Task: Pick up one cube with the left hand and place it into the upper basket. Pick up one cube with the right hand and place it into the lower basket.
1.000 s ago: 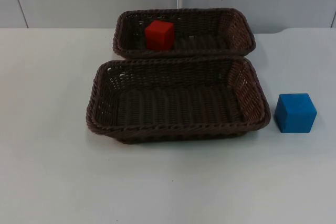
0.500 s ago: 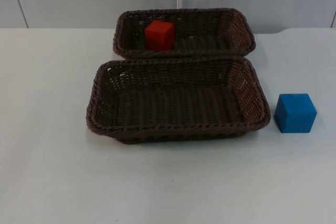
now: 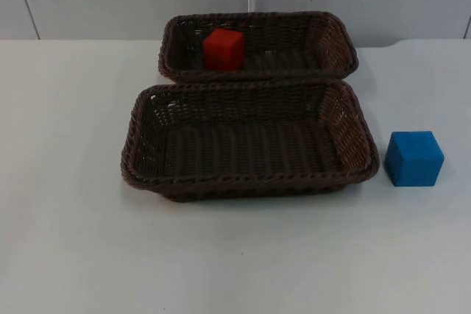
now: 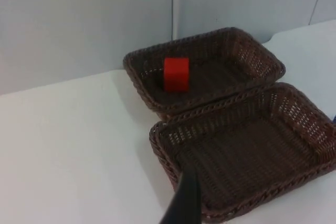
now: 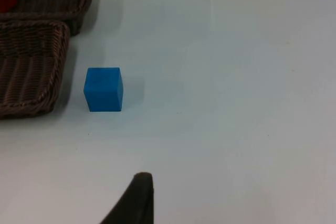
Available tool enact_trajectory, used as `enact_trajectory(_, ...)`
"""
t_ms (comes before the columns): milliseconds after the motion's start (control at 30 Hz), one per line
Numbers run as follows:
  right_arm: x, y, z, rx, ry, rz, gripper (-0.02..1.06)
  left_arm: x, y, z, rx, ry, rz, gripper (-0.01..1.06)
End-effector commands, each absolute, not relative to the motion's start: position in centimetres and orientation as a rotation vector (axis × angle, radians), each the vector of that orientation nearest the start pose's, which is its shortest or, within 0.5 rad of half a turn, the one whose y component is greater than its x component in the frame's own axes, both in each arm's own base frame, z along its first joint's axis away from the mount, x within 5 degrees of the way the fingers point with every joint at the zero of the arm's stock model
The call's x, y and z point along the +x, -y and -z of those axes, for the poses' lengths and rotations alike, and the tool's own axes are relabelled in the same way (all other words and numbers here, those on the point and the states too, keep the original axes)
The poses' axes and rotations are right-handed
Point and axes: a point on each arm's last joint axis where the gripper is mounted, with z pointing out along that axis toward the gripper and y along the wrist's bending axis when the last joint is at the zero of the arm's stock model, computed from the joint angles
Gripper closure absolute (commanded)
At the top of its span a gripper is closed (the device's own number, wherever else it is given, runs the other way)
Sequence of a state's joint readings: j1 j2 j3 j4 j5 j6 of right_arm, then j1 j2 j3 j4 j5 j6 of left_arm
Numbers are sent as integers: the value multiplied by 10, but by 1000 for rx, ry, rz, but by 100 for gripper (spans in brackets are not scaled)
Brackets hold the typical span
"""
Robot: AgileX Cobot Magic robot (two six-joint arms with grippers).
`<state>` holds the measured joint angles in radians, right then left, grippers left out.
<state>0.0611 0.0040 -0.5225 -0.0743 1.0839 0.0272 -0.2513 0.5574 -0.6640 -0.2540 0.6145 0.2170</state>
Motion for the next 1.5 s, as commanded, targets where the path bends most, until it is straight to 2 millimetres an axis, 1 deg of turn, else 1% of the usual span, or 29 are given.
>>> enact_trajectory(0, -7, 6, -280, -23, -2045, 34, -1, 98, 38, -334, 347, -1960, 298, 32)
enact_trajectory(67, -7, 6, -280, -23, -2045, 34, -1, 100, 39, -324, 329, -1976, 305, 32)
enact_trajectory(100, -7, 6, -280, -23, -2045, 34, -1, 100, 39, -324, 329, -1976, 305, 32)
enact_trajectory(167, -7, 6, -280, -23, -2045, 34, -1, 101, 39, -313, 291, -2004, 331, 32)
enact_trajectory(200, -7, 6, -280, -23, -2045, 34, -1, 101, 39, -311, 289, -2010, 336, 32)
enact_trajectory(1200, -7, 6, -281, -23, -2037, 31, -1, 102, 38, -309, 311, -2012, 293, 32)
enact_trajectory(1333, 5, 6, -288, -34, -2093, 45, -1, 102, 38, -309, 311, -2012, 293, 32)
enact_trajectory(1367, 5, 6, -288, -34, -2093, 45, -1, 102, 38, -309, 311, -2012, 293, 32)
enact_trajectory(1467, 17, 5, -292, -63, -2147, 62, -1, 102, 38, -309, 311, -2012, 293, 32)
